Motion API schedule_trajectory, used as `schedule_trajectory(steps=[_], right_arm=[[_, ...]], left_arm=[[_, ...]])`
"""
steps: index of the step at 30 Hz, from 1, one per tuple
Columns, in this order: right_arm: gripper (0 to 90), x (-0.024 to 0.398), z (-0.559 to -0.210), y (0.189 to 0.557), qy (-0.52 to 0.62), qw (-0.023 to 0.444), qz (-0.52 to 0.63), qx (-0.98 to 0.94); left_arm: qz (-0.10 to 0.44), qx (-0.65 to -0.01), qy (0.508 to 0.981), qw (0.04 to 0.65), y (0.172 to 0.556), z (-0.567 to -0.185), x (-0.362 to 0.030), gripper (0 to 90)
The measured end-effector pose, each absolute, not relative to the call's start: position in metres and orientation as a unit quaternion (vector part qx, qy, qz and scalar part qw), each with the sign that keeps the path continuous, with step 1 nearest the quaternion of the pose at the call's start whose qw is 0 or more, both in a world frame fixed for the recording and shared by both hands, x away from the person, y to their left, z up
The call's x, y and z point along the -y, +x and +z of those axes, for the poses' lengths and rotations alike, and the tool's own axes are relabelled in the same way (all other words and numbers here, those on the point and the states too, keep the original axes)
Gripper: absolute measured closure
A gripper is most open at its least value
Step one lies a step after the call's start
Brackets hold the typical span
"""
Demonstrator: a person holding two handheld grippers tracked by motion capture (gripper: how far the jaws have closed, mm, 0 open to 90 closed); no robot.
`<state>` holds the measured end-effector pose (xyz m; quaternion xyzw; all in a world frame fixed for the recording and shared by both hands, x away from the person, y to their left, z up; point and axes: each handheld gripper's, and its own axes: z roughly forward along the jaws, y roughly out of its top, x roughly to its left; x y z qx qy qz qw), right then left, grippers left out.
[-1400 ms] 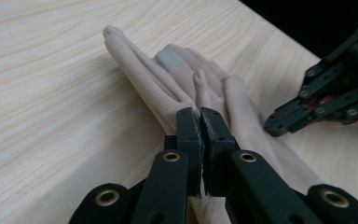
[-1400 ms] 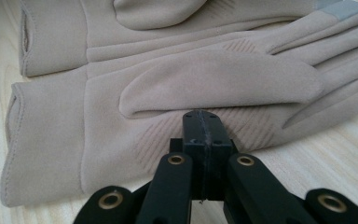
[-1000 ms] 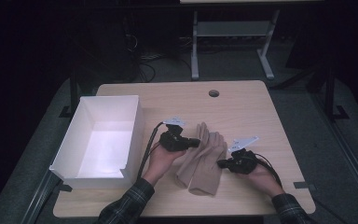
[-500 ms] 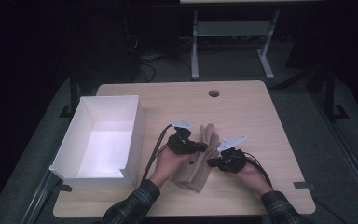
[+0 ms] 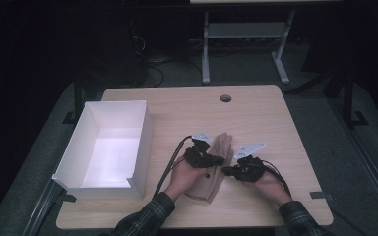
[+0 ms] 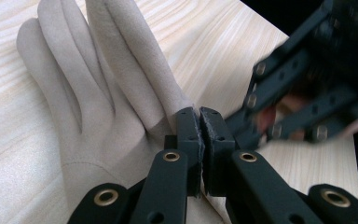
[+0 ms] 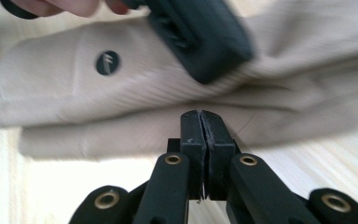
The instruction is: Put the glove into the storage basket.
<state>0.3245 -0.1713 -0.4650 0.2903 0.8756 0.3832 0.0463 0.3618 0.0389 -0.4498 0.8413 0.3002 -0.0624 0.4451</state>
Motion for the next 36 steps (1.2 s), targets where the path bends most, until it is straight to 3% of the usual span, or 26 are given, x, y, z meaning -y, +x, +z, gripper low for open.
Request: schedule_trajectory(steps=[8, 11, 12, 13, 14, 15, 18, 19, 20, 22, 27, 36], right_arm=[[86.1, 0.212, -0.461, 0.332, 0.347, 0.074, 0.392, -0.849], [83.9, 0.222, -0.46, 0.335, 0.356, 0.089, 0.396, -0.842], [78.1, 0.227, -0.46, 0.336, 0.364, 0.097, 0.396, -0.838], [78.1, 0.227, -0.46, 0.336, 0.364, 0.097, 0.396, -0.838], [71.1, 0.23, -0.461, 0.337, 0.374, 0.109, 0.392, -0.833], [71.1, 0.23, -0.461, 0.337, 0.374, 0.109, 0.392, -0.833], [50.5, 0.233, -0.464, 0.339, 0.394, 0.14, 0.382, -0.824], [50.5, 0.233, -0.464, 0.339, 0.394, 0.14, 0.382, -0.824], [42.7, 0.235, -0.466, 0.341, 0.406, 0.15, 0.376, -0.819], [37.8, 0.236, -0.467, 0.342, 0.415, 0.157, 0.373, -0.815], [30.0, 0.241, -0.473, 0.347, 0.435, 0.168, 0.364, -0.807], [26.4, 0.248, -0.48, 0.35, 0.442, 0.173, 0.353, -0.806]], left_arm=[[-0.075, -0.284, 0.848, 0.44, 0.355, -0.455, -0.028, 79.7], [-0.065, -0.276, 0.861, 0.421, 0.35, -0.46, -0.02, 89.2], [-0.067, -0.274, 0.868, 0.409, 0.348, -0.464, -0.016, 89.3], [-0.067, -0.274, 0.868, 0.409, 0.348, -0.464, -0.016, 89.3], [-0.057, -0.266, 0.877, 0.397, 0.346, -0.466, -0.014, 89.4], [-0.057, -0.266, 0.877, 0.397, 0.346, -0.466, -0.014, 89.4], [-0.046, -0.26, 0.883, 0.389, 0.345, -0.465, -0.013, 89.4], [-0.044, -0.258, 0.884, 0.387, 0.344, -0.464, -0.014, 89.4], [-0.043, -0.256, 0.886, 0.385, 0.343, -0.464, -0.014, 89.4], [-0.041, -0.251, 0.891, 0.376, 0.341, -0.462, -0.018, 89.4], [-0.035, -0.241, 0.902, 0.356, 0.335, -0.457, -0.032, 89.4], [-0.034, -0.234, 0.911, 0.338, 0.325, -0.454, -0.058, 89.3]])
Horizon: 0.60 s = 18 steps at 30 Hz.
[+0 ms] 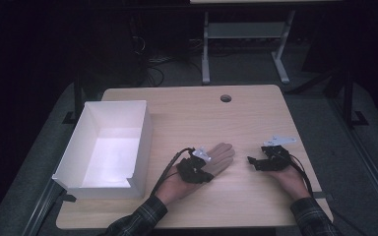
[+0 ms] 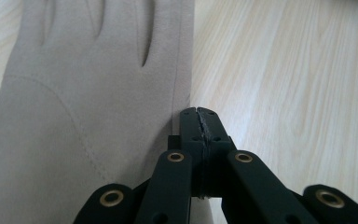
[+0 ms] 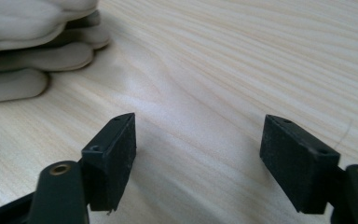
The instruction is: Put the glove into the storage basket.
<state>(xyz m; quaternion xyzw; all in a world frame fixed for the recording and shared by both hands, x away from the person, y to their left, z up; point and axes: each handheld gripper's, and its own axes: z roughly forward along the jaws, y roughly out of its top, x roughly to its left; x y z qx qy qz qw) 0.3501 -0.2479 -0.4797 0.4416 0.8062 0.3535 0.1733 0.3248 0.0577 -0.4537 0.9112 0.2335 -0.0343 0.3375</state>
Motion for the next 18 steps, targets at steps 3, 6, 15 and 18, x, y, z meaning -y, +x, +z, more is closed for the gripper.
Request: schedule_trajectory(steps=[3, 6, 15, 18], right_arm=[[25.7, 0.249, -0.481, 0.351, 0.441, 0.175, 0.355, -0.806], [24.9, 0.249, -0.481, 0.35, 0.443, 0.176, 0.359, -0.803], [23.3, 0.248, -0.482, 0.35, 0.443, 0.174, 0.359, -0.803], [23.1, 0.248, -0.482, 0.35, 0.442, 0.175, 0.36, -0.803]], left_arm=[[-0.035, -0.231, 0.911, 0.341, 0.323, -0.452, -0.06, 87.7], [-0.026, -0.224, 0.91, 0.346, 0.323, -0.445, -0.061, 78.5], [0.014, -0.227, 0.908, 0.351, 0.334, -0.422, -0.078, 46.0], [0.022, -0.229, 0.908, 0.351, 0.338, -0.424, -0.079, 34.2]])
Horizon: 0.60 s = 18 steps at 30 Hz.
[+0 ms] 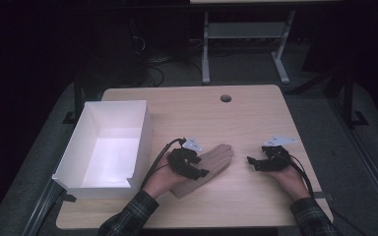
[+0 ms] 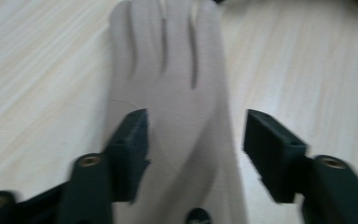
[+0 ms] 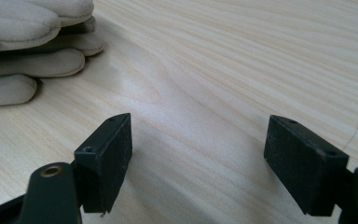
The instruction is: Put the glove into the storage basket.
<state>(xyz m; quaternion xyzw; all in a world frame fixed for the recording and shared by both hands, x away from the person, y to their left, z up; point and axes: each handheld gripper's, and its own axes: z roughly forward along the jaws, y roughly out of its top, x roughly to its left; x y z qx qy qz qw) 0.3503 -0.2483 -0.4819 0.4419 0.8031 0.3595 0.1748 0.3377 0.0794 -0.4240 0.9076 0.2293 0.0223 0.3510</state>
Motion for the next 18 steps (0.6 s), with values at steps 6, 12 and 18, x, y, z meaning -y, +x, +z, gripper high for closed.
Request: schedule_trajectory(steps=[6, 12, 18], right_arm=[[23.1, 0.248, -0.482, 0.35, 0.442, 0.175, 0.36, -0.803], [23.1, 0.248, -0.482, 0.35, 0.442, 0.175, 0.36, -0.803], [23.1, 0.248, -0.482, 0.35, 0.442, 0.175, 0.36, -0.803]], left_arm=[[0.042, -0.23, 0.912, 0.336, 0.349, -0.435, -0.076, 16.1], [0.044, -0.218, 0.923, 0.314, 0.351, -0.451, -0.065, 13.6], [0.045, -0.214, 0.928, 0.303, 0.35, -0.459, -0.06, 13.5]])
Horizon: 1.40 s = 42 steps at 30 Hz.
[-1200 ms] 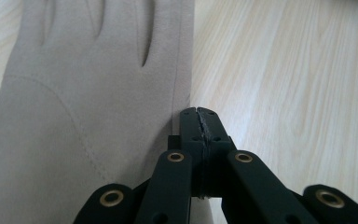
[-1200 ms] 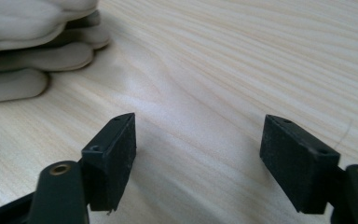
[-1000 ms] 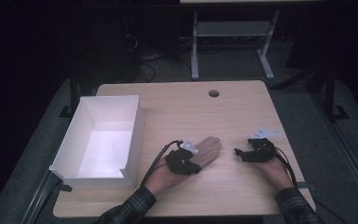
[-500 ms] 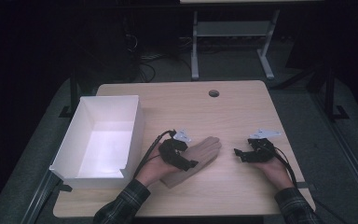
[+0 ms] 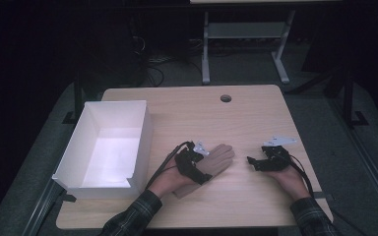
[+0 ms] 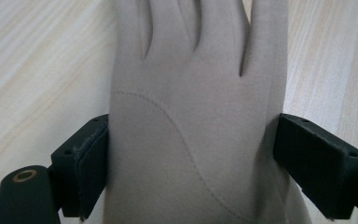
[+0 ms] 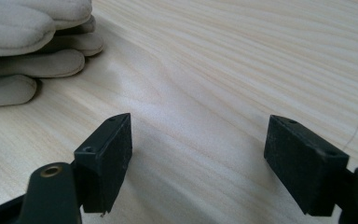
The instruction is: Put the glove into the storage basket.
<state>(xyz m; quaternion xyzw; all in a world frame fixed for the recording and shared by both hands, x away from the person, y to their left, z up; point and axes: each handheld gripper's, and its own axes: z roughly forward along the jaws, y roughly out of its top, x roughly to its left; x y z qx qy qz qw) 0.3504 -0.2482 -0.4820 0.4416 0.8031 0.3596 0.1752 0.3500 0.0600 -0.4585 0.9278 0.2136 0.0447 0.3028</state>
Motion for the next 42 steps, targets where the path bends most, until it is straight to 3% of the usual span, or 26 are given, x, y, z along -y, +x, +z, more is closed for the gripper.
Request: schedule_trajectory(steps=[5, 7, 10, 15, 18, 36, 42], right_arm=[[23.1, 0.248, -0.482, 0.35, 0.442, 0.175, 0.359, -0.803], [23.1, 0.248, -0.482, 0.35, 0.442, 0.176, 0.359, -0.803], [23.1, 0.248, -0.482, 0.35, 0.442, 0.176, 0.36, -0.803], [23.2, 0.248, -0.482, 0.35, 0.442, 0.176, 0.36, -0.803], [23.2, 0.248, -0.482, 0.35, 0.442, 0.176, 0.36, -0.803], [22.7, 0.248, -0.482, 0.35, 0.441, 0.175, 0.36, -0.803], [22.5, 0.248, -0.482, 0.35, 0.441, 0.175, 0.36, -0.803]], left_arm=[[0.032, -0.221, 0.924, 0.31, 0.351, -0.462, -0.062, 14.0], [0.029, -0.213, 0.926, 0.311, 0.35, -0.461, -0.063, 18.7], [0.024, -0.201, 0.929, 0.31, 0.349, -0.459, -0.063, 30.6], [-0.018, -0.194, 0.928, 0.318, 0.346, -0.456, -0.062, 59.7], [-0.026, -0.198, 0.928, 0.315, 0.346, -0.455, -0.062, 65.8], [-0.052, -0.265, 0.897, 0.35, 0.349, -0.414, -0.068, 67.8], [-0.034, -0.269, 0.896, 0.352, 0.35, -0.386, -0.069, 67.8]])
